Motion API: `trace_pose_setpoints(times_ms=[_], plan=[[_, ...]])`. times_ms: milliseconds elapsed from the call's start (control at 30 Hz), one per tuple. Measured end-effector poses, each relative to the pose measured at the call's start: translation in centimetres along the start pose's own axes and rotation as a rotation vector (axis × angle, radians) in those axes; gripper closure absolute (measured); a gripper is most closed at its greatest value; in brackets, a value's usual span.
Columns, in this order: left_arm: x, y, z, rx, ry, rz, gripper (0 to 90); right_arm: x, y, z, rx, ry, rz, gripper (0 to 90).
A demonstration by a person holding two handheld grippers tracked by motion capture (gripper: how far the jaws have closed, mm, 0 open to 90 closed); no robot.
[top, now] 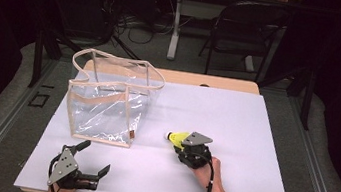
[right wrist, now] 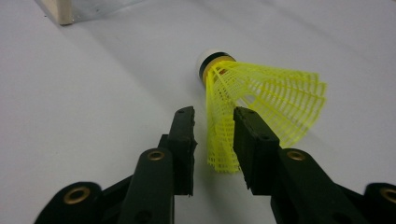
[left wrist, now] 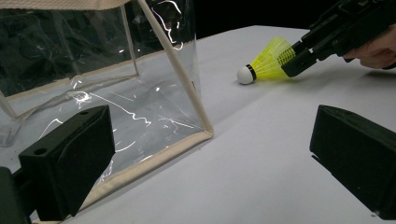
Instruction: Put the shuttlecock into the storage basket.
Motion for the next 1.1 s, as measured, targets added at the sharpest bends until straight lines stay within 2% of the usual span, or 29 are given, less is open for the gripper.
trace_pose_setpoints(times_ms=[133, 533, 1100], plan=[[0.02, 0.01, 0.00, 0.002, -0.002, 0.001, 0.0, -0.03, -0.02, 0.00, 0.006, -0.004, 0.009, 75.8], [-0.02, -0.03, -0.01, -0.002, 0.002, -0.001, 0.0, 0.13, -0.03, 0.11, 0.078, -0.010, 0.050, 86.6], [-0.03, -0.01, 0.00, -0.002, 0.002, 0.001, 0.0, 0.46, 0.67, -0.05, 0.116, -0.038, 0.077, 89.9]])
Point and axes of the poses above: each handheld gripper's, and its own axes: x roughly backward along the jaws, z roughly out of its underside, y roughly to its left, the point moved 2 cm from there along -x, roughly forward along the jaws, and after that the axes turned 12 degrees about -x, right-handed, at the moved point
